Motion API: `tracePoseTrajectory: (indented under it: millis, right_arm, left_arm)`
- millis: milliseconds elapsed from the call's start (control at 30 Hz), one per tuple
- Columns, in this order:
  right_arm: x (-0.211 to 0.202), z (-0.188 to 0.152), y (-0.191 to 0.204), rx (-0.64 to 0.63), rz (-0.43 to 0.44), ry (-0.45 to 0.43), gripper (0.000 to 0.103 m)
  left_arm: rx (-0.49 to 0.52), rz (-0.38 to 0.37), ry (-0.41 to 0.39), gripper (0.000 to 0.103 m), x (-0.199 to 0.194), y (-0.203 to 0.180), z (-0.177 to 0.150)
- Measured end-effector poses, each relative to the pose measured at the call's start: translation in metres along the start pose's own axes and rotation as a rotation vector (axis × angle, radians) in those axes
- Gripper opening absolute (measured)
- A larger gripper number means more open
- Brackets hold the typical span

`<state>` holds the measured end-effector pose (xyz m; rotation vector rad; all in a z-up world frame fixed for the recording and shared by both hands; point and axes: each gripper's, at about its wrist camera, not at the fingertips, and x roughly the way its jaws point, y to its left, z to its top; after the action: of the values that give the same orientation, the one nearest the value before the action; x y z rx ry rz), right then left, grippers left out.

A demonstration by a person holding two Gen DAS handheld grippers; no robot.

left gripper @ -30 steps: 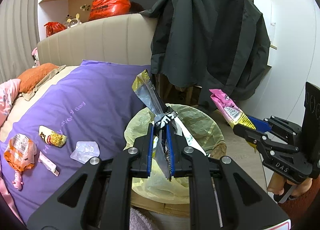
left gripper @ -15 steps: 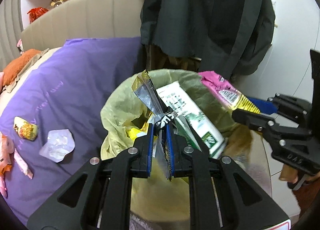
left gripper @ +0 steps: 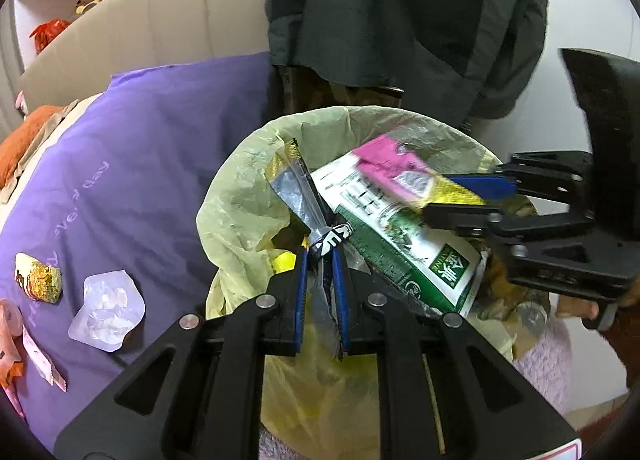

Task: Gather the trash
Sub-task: 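Lower both items into the bin and open both tools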

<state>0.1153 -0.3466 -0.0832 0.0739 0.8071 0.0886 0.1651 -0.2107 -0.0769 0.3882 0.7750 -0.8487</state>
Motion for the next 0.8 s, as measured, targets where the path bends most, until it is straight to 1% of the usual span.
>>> tracePoseTrajectory:
  millis: [133, 267, 467, 500, 533, 567, 600, 633, 667, 700, 767, 800]
  right_arm:
    - [0.003, -0.002, 0.006, -0.011, -0.001, 0.009, 0.028]
    - [-0.006, -0.005, 0.003, 0.03, 0.0, -0.019, 0.028]
    - [-0.017, -0.008, -0.002, 0.055, -0.014, -0.034, 0.029]
    - [-0.019, -0.008, -0.002, 0.06, -0.015, -0.037, 0.031]
    - [-0.02, -0.008, -0.002, 0.065, -0.016, -0.036, 0.037]
    - [-0.022, -0.008, -0.003, 0.073, -0.016, -0.037, 0.039]
    - [-0.023, -0.008, -0.003, 0.079, -0.015, -0.04, 0.041]
    - [-0.024, -0.008, -0.004, 0.084, -0.015, -0.042, 0.043]
    - [-0.026, -0.008, -0.004, 0.087, -0.017, -0.045, 0.044]
    - [-0.028, -0.009, -0.004, 0.085, -0.021, -0.046, 0.046]
    - [-0.031, -0.009, -0.003, 0.077, -0.036, -0.044, 0.049]
    - [-0.033, -0.008, -0.002, 0.072, -0.043, -0.043, 0.051]
  left_arm:
    - [-0.017, -0.037, 0.008, 0.012, -0.002, 0.004, 0.0]
    - [-0.09, -0.108, 0.011, 0.012, -0.004, 0.015, 0.0]
    - [-0.124, -0.134, 0.018, 0.012, -0.008, 0.016, -0.004]
    - [-0.128, -0.141, 0.022, 0.012, -0.008, 0.016, -0.004]
    - [-0.132, -0.145, 0.023, 0.013, -0.009, 0.015, -0.005]
    - [-0.137, -0.155, 0.023, 0.019, -0.01, 0.016, -0.005]
    - [-0.144, -0.173, 0.023, 0.024, -0.012, 0.016, -0.005]
    - [-0.15, -0.192, 0.019, 0.03, -0.014, 0.017, -0.005]
    - [-0.152, -0.198, 0.014, 0.035, -0.016, 0.016, -0.004]
    - [-0.149, -0.199, 0.004, 0.037, -0.02, 0.016, -0.004]
    - [-0.139, -0.181, -0.023, 0.046, -0.03, 0.016, -0.004]
    - [-0.138, -0.176, -0.039, 0.047, -0.035, 0.017, -0.003]
